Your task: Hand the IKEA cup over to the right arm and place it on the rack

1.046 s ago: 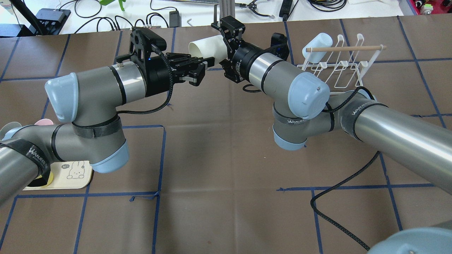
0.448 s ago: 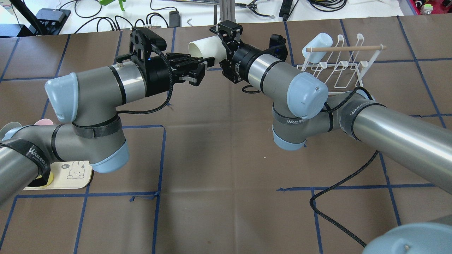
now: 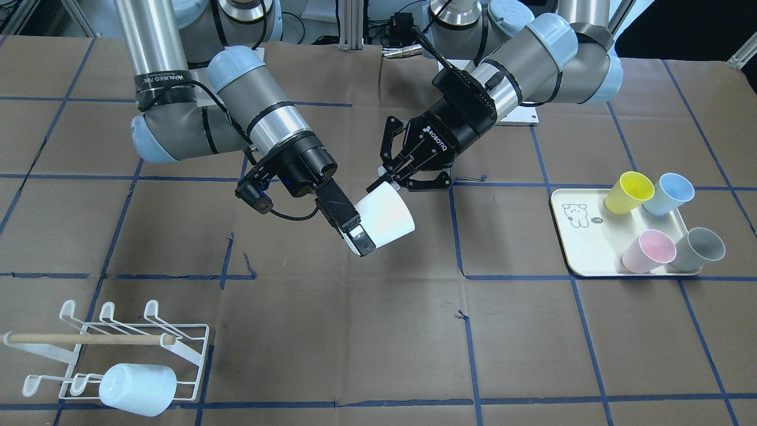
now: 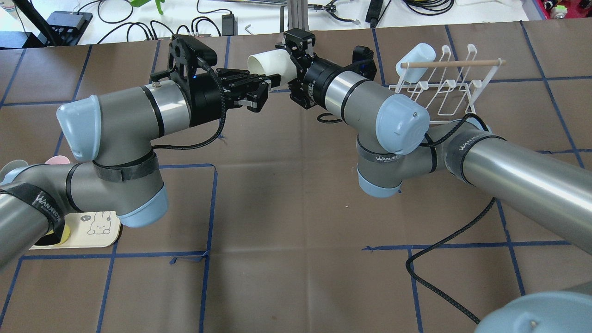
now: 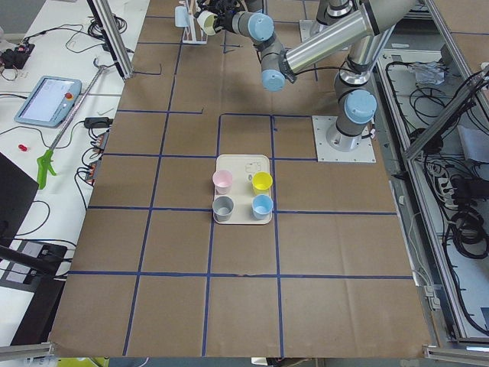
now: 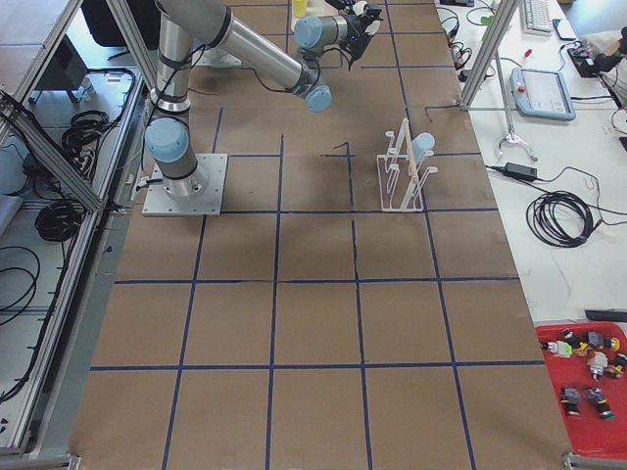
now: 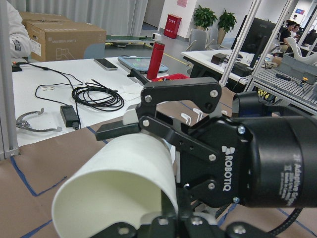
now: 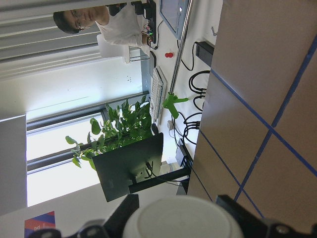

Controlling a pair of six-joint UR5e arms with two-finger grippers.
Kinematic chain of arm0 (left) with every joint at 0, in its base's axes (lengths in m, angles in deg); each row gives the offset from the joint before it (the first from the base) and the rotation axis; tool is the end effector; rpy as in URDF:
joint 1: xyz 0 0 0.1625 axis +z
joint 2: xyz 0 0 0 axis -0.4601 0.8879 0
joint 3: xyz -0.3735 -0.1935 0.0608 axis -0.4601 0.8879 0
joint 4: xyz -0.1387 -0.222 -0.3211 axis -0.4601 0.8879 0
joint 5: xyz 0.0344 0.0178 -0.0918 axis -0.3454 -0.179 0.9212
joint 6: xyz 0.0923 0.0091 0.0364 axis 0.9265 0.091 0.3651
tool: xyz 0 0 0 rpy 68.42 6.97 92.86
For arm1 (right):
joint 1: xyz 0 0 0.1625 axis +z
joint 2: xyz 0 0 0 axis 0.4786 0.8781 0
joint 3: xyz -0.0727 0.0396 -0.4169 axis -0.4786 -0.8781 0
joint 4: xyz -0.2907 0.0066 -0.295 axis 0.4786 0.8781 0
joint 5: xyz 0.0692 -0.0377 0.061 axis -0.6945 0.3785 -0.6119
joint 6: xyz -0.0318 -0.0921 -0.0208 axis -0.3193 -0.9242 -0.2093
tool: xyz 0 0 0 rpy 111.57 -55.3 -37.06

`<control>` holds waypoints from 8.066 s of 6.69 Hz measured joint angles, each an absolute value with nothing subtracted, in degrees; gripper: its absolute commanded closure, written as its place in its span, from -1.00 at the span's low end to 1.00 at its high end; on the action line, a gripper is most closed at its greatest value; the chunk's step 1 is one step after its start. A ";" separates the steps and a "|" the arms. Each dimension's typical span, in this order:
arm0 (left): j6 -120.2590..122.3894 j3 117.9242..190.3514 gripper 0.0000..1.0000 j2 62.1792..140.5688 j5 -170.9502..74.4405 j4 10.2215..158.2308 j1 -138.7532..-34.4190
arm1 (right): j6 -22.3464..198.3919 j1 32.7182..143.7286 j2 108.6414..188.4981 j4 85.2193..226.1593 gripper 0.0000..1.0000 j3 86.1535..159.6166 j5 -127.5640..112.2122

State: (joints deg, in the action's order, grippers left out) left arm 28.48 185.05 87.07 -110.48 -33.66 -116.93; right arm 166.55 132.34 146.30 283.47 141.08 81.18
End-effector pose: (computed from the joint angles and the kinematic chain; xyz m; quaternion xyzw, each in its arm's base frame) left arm -0.2051 -0.4642 0.3919 -0.2758 -0.7833 0.4554 0.3209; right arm 0.3034 -0.5075 0.3496 0.4265 0.6833 -0.1919 0.5607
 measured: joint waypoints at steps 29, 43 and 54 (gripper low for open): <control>17.28 149.94 -0.99 83.14 -161.35 57.36 -117.16 | 66.43 98.06 132.68 292.68 0.81 129.36 83.17; 16.59 149.42 -0.99 83.75 -162.60 56.98 -117.13 | 67.11 97.20 129.20 296.91 -1.00 130.62 82.66; 16.32 149.32 -0.99 83.81 -162.60 56.98 -117.13 | 67.62 111.38 165.35 203.75 -1.00 129.05 97.54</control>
